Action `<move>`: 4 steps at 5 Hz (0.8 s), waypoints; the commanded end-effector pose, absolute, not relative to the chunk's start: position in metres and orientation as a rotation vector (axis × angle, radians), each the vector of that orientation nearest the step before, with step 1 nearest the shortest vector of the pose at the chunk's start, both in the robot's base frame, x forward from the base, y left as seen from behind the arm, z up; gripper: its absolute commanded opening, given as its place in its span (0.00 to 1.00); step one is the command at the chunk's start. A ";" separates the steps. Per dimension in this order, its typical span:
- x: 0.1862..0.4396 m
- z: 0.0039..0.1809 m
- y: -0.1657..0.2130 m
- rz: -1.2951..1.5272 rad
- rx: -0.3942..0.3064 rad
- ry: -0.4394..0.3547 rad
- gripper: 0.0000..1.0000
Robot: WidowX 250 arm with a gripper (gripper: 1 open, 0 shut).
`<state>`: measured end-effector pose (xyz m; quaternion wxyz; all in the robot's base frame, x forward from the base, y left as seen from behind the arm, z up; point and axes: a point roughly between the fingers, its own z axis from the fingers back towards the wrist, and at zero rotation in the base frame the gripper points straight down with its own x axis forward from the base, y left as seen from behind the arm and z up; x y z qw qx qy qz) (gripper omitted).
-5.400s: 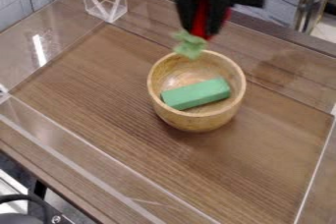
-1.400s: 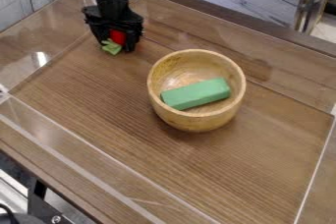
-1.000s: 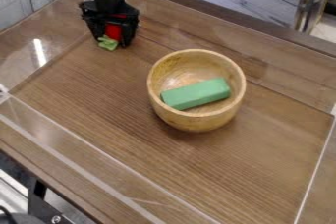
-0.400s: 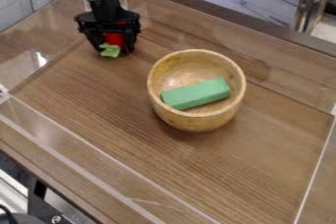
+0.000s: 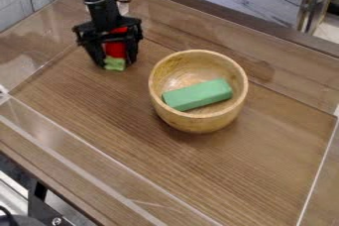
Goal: Move the red fruit to the left
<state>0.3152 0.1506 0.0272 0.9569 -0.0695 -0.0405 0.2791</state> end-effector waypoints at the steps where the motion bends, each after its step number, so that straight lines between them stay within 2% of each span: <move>1: 0.322 0.063 0.150 0.660 -0.128 -0.193 1.00; 2: 0.323 0.075 0.143 0.624 -0.144 -0.207 1.00; 3: 0.324 0.080 0.136 0.591 -0.148 -0.216 1.00; 4: 0.327 0.081 0.146 0.509 -0.154 -0.218 1.00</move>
